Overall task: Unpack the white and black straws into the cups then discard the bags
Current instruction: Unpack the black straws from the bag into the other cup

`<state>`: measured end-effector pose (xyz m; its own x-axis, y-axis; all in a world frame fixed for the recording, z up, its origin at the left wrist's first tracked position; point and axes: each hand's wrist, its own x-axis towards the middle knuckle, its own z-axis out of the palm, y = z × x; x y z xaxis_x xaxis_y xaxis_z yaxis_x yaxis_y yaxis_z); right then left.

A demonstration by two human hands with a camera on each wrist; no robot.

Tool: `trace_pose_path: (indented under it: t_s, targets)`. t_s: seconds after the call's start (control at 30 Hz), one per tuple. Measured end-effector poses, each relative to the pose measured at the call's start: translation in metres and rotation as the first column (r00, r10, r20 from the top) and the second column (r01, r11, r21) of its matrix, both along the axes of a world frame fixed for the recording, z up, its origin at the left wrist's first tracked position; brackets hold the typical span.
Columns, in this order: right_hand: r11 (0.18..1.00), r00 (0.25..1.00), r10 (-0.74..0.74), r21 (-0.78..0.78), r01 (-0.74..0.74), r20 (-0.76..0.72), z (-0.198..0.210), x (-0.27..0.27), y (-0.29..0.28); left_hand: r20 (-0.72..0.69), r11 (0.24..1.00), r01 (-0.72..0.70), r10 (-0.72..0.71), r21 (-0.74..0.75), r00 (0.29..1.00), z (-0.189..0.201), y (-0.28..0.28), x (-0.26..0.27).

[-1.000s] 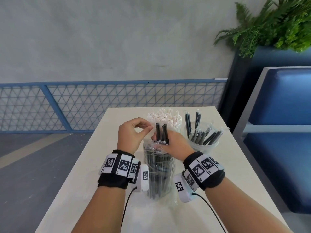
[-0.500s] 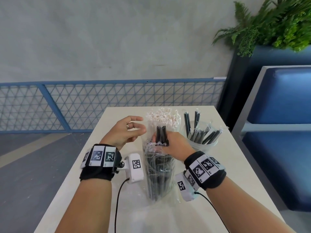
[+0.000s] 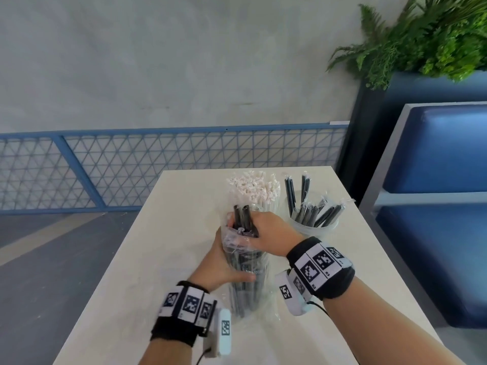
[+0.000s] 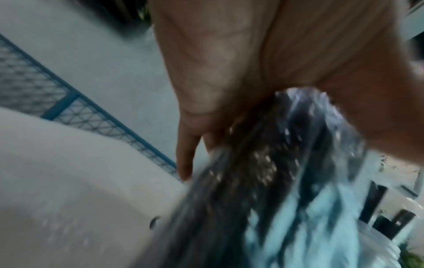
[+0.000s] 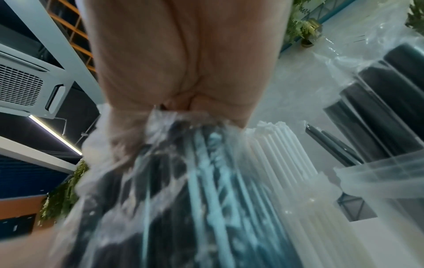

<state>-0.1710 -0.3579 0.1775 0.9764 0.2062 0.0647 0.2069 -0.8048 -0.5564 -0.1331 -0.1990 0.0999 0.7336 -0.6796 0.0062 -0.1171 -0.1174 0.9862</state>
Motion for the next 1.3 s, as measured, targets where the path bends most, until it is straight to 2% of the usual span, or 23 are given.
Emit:
trace_pose_path:
  t_s: [0.07, 0.13, 0.2, 0.27, 0.33, 0.4, 0.5, 0.63, 0.7, 0.77, 0.83, 0.9, 1.0, 1.3]
  targets:
    - [0.998, 0.997, 0.06, -0.019, -0.061, -0.044, 0.005, 0.0, -0.001, -0.036, 0.99, -0.136, 0.135, -0.045, 0.99, -0.013, -0.007, 0.001]
    - [0.998, 0.996, 0.056, -0.006, -0.057, -0.073, 0.009, -0.001, 0.0, -0.053, 0.973, -0.228, 0.226, -0.031, 0.973, -0.02, -0.008, 0.005]
    - [0.999, 0.999, -0.009, -0.051, 0.007, -0.044, 0.005, -0.001, 0.002, -0.078, 0.966, -0.257, 0.255, -0.02, 0.964, -0.02, -0.009, 0.007]
    - [0.982, 0.997, -0.074, -0.173, 0.073, 0.004, -0.002, -0.001, 0.008, -0.102, 0.961, -0.274, 0.27, -0.022, 0.957, -0.017, -0.011, 0.007]
    - [0.946, 0.996, -0.076, -0.311, 0.09, 0.055, -0.006, -0.002, 0.014, -0.112, 0.964, -0.265, 0.259, -0.034, 0.959, -0.015, -0.01, 0.008]
    - [0.926, 0.996, -0.061, -0.368, 0.083, 0.07, -0.005, -0.004, 0.015, -0.128, 0.971, -0.236, 0.228, -0.043, 0.965, -0.013, -0.01, 0.008]
    - [0.957, 0.994, -0.106, -0.268, 0.11, 0.029, -0.002, -0.006, 0.014, -0.138, 0.976, -0.212, 0.202, -0.058, 0.97, -0.008, -0.011, 0.005]
    - [0.987, 0.986, -0.156, 0.057, 0.153, 0.059, 0.0, -0.008, 0.009, -0.128, 0.963, -0.266, 0.26, -0.034, 0.957, -0.012, -0.011, 0.008]
    - [0.98, 0.984, -0.148, 0.151, 0.132, 0.098, 0.005, -0.006, 0.005, -0.122, 0.956, -0.293, 0.29, -0.005, 0.949, -0.015, -0.01, 0.011]
    - [0.992, 0.984, -0.114, 0.077, 0.104, 0.137, 0.013, -0.006, 0.001, -0.103, 0.951, -0.309, 0.308, 0.005, 0.946, -0.016, -0.01, 0.011]
    - [0.978, 0.982, -0.079, -0.177, 0.109, 0.17, 0.02, -0.009, -0.002, -0.074, 0.946, -0.324, 0.324, 0.008, 0.943, -0.017, -0.01, 0.01]
    - [0.911, 0.977, -0.063, -0.389, 0.14, 0.204, 0.021, -0.012, -0.006, -0.058, 0.937, -0.348, 0.348, 0.002, 0.936, -0.017, -0.008, 0.01]
    - [0.908, 0.971, -0.072, -0.387, 0.158, 0.228, 0.017, -0.013, -0.011, -0.044, 0.931, -0.366, 0.365, 0.0, 0.93, -0.015, -0.009, 0.01]
    - [0.931, 0.978, -0.204, -0.301, 0.207, 0.04, 0.021, -0.007, -0.009, -0.018, 0.933, -0.36, 0.36, -0.011, 0.933, -0.014, -0.017, 0.008]
